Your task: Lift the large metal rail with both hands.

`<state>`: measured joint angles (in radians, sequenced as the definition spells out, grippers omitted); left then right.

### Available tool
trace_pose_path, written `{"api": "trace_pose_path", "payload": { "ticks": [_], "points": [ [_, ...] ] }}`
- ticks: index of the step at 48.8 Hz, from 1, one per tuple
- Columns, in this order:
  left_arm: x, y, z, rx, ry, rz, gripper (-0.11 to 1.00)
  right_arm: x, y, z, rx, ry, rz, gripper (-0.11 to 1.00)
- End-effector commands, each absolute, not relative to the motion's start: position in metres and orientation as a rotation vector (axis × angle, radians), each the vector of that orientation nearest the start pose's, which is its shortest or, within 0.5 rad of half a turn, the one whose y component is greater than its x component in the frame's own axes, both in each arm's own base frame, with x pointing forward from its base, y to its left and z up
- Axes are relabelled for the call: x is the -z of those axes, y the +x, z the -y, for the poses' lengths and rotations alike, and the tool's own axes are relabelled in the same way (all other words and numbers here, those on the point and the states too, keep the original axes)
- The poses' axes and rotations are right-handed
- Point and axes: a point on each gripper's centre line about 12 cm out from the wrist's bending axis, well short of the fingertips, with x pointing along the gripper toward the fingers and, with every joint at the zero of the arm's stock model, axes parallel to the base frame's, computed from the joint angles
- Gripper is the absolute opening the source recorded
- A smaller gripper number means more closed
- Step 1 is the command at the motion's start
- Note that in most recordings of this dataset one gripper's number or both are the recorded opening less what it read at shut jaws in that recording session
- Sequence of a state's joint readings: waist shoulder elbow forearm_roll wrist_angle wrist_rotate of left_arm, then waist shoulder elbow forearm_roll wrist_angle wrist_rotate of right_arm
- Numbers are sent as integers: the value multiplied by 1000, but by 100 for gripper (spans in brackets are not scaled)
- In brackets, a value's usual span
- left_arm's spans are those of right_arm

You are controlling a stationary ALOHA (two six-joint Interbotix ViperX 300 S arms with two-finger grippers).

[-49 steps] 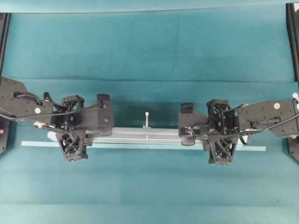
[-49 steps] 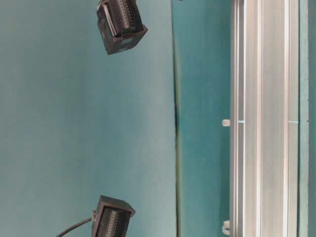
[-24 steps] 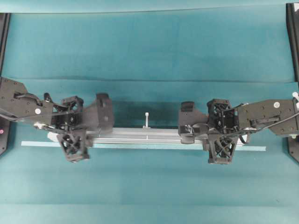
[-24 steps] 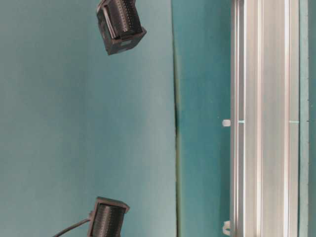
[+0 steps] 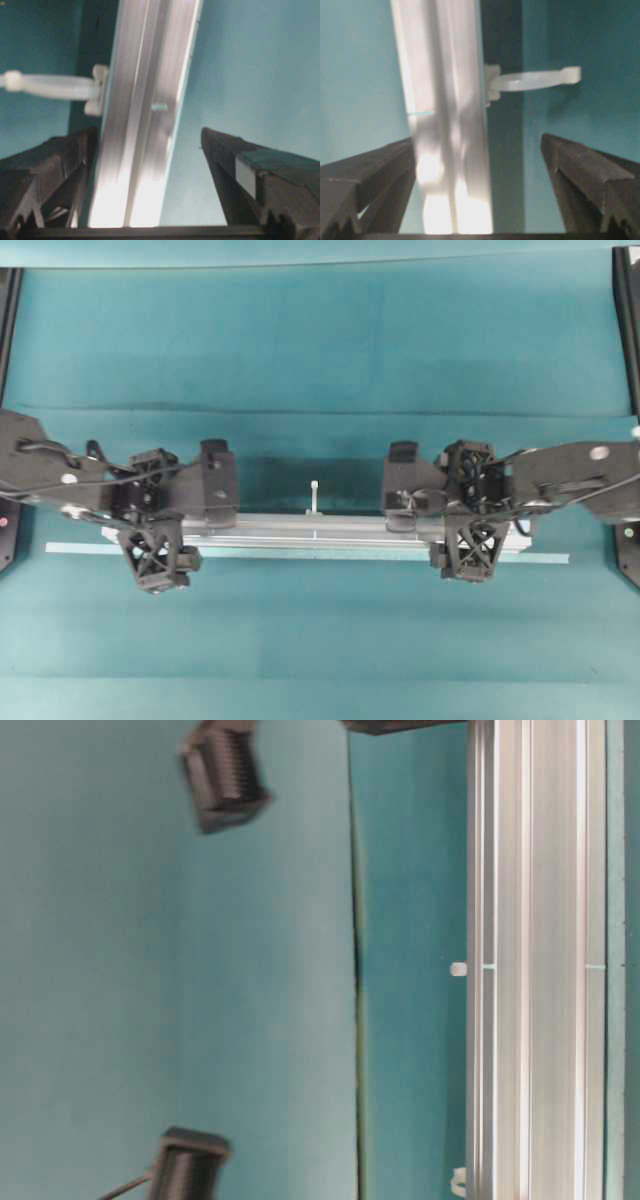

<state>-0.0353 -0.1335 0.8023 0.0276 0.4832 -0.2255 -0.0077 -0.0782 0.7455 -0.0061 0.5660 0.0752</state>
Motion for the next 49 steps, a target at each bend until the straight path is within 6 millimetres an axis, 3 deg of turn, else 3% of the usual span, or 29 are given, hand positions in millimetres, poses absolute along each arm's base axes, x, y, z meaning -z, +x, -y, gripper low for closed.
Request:
{"api": "trace_pose_path", "payload": {
  "ticks": [1,9,19,49],
  "points": [
    [-161,304,9,-90,-154,-1092,89,-157,314,3,53,65,-1166,96],
    [-189,292,8,-86,-150,-1056,89,-199,310,5,53,66,-1031,96],
    [-237,281,7,-59,-134,-894,89,-237,297,6,51,61,-899,96],
    [-299,261,6,-30,-133,-610,88,-292,266,10,59,53,-582,96]
  ]
}}
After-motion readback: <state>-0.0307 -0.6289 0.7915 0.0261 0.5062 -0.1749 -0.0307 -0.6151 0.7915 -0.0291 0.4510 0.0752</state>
